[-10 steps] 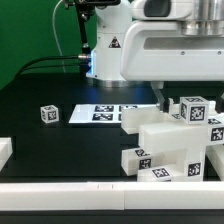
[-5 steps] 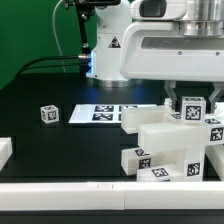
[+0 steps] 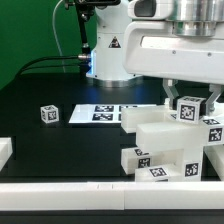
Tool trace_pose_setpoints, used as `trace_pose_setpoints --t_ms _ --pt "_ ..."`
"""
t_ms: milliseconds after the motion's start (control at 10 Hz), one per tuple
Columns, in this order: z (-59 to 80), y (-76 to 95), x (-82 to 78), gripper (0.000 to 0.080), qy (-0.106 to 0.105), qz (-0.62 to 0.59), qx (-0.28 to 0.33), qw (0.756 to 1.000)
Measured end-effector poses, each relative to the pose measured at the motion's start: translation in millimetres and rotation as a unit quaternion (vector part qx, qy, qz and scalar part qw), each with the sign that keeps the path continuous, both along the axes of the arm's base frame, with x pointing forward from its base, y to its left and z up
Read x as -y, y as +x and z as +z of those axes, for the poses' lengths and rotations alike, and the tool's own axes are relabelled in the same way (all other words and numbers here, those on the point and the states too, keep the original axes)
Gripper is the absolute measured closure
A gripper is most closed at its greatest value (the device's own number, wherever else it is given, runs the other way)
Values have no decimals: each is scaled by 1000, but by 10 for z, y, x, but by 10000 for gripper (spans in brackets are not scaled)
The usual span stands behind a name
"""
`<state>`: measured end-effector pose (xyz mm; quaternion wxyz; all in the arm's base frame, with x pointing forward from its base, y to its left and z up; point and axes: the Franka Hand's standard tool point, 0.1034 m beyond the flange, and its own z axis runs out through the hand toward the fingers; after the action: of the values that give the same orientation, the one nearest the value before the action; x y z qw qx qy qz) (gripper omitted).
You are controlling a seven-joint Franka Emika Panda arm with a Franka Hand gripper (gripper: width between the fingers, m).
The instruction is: Assemble chair
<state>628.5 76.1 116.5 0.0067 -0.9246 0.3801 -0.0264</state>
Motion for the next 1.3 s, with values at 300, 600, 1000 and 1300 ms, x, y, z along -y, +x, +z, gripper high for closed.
trace_pose_setpoints --t_ms 300,600,1000,1300 --pt "-12 42 -97 519 28 -228 25 973" --pt "-16 60 -95 509 35 -241 33 969" --pt "5 87 -56 160 4 27 1 1000" --pt "-17 83 -80 151 -5 155 -2 988"
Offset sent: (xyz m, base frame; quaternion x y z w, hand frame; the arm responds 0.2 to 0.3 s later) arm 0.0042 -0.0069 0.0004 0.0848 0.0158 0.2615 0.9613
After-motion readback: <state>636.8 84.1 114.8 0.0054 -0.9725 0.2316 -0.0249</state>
